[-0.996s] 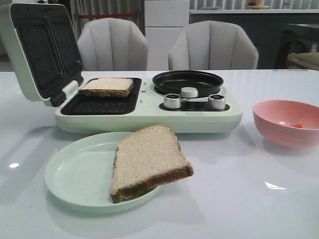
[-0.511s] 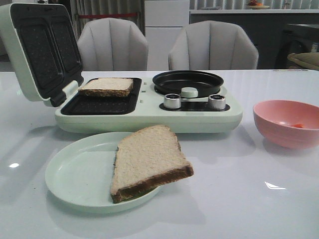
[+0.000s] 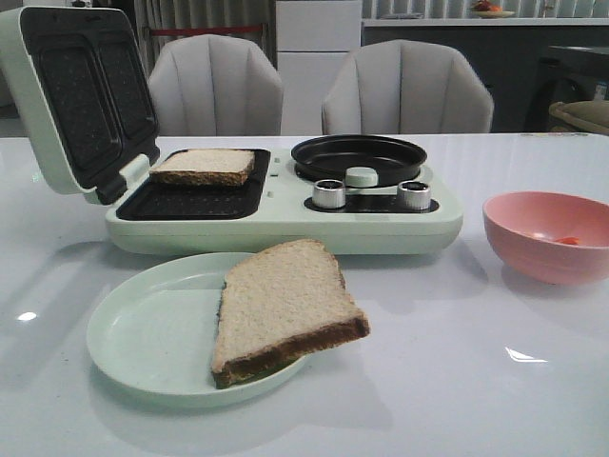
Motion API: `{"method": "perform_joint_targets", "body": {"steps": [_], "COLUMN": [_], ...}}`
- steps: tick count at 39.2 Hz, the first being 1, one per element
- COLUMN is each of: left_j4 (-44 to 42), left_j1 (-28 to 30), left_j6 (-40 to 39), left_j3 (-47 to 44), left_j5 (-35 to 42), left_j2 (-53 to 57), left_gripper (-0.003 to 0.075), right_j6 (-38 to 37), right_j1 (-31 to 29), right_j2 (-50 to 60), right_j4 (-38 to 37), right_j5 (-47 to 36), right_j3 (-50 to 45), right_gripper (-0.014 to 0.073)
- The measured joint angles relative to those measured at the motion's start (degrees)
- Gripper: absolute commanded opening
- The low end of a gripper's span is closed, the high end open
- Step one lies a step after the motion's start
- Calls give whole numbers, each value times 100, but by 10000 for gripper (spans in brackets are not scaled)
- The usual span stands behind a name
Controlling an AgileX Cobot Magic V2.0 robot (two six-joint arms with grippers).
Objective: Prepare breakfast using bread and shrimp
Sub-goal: 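Withdraw the left gripper from the sandwich maker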
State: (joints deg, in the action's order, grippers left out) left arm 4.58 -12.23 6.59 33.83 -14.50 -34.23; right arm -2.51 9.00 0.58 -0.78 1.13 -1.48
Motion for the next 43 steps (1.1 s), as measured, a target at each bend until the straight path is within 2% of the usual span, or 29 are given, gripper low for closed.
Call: {"method": "perform_joint_targets", "body": {"steps": [12,17,28,43], "left_j4": [-18,-15,592,688], "left_j1": [0,0,0,0], "left_j6": [26,26,26,26], "left_j3": [-1294,-1397,-1412,-1412], "left_j5": [192,192,-135,-145], "left_j2": [1242,1492,1663,2053], "left_gripper": [604,604,604,604], "right_j6": [0,0,0,0], "right_j1": [0,0,0,0], "right_j2": [0,0,0,0], "right_j4": [0,0,0,0], "right_j5": [0,0,0,0], "right_j3": [0,0,0,0], "right_gripper": [134,134,134,134]}}
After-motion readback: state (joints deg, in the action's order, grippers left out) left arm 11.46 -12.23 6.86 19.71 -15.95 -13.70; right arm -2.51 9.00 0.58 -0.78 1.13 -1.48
